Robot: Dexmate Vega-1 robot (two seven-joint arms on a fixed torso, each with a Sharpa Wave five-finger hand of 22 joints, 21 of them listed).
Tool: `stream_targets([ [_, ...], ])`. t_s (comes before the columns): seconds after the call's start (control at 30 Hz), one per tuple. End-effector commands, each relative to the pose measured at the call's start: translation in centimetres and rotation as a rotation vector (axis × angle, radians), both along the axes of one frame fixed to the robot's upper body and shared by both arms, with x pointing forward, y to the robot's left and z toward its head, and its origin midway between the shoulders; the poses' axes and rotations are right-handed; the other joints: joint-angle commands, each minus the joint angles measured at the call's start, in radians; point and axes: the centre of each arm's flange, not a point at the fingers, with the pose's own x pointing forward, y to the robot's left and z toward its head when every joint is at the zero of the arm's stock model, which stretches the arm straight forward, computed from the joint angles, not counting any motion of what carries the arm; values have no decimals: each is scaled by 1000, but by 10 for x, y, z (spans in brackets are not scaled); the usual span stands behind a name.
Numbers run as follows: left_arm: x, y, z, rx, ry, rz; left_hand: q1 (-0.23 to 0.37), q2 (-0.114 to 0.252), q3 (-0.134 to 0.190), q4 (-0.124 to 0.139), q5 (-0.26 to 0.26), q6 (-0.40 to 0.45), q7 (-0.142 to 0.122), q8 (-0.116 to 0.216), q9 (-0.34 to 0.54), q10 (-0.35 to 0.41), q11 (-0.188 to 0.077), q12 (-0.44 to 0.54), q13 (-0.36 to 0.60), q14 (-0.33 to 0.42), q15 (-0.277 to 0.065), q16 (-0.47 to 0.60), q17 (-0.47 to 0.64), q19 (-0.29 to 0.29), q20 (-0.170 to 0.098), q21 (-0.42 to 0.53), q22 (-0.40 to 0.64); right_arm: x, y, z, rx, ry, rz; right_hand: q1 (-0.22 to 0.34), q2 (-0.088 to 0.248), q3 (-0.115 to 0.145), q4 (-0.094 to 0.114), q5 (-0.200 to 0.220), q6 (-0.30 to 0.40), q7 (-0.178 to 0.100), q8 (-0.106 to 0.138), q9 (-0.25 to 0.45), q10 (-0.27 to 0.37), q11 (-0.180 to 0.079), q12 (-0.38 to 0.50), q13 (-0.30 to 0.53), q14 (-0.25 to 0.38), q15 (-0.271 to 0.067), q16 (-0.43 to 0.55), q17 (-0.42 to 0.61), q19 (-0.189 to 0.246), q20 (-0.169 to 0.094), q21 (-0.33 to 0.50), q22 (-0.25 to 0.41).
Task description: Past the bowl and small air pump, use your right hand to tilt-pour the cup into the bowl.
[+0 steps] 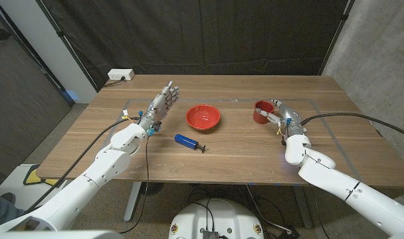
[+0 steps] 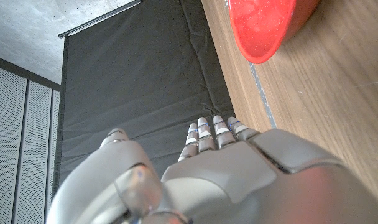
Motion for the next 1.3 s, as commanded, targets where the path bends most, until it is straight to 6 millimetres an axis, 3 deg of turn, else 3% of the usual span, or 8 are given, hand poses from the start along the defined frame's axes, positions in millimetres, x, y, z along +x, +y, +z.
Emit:
stream_targets([
  [0.03,-2,7,1,-2,-1,12,1,5,-5,4,-4,5,-2,-3,2,5,-1,-4,4,4,4,2,5,-2,1,2,6,-8,-4,6,71,-73,74,-13,4,-4,9,9,13,5,9,0,4,15,8,1,2,-10,8,3,8,-10,9,1],
  [0.23,-3,10,3,4,-5,21,2,6,-6,4,-4,9,-10,-2,2,8,-7,-3,4,6,1,2,5,-1,0,3,6,-11,-7,12,160,-99,165,-27,24,-3,20,10,6,22,5,-2,5,3,8,0,2,-15,9,3,12,-20,9,0],
  [0.43,0,7,4,7,1,11,2,6,-7,4,-4,10,-9,-2,2,9,-5,-2,4,7,0,3,5,2,-7,4,6,-13,-15,20,303,-137,310,-47,49,-1,36,8,8,43,4,-3,9,20,10,-2,-2,-20,9,4,15,-40,8,-1],
  [0.87,-9,11,1,-7,19,56,4,7,-8,3,-4,11,-6,-2,2,9,-4,-3,4,9,-1,3,5,6,-13,5,6,2,-25,38,510,-168,573,-64,64,-3,48,4,6,43,3,-3,14,22,12,-3,0,-21,11,5,25,-43,10,-2],
  [1.13,-17,19,2,-19,8,77,-1,6,-12,6,-5,13,-7,-2,2,13,-5,-2,4,12,-3,4,5,14,-13,8,6,15,-33,36,705,-176,749,-83,76,-8,59,-6,37,47,12,-5,59,22,27,-4,47,-30,24,1,65,-47,20,-4],
  [1.3,-16,20,-1,-29,10,78,-7,5,-16,9,-5,12,-9,-3,2,10,-6,-3,4,13,-3,4,6,15,-13,9,6,16,-39,36,728,-184,759,-86,77,-10,61,-8,41,51,12,-5,64,23,29,-4,50,-28,23,1,71,-49,20,-4],
])
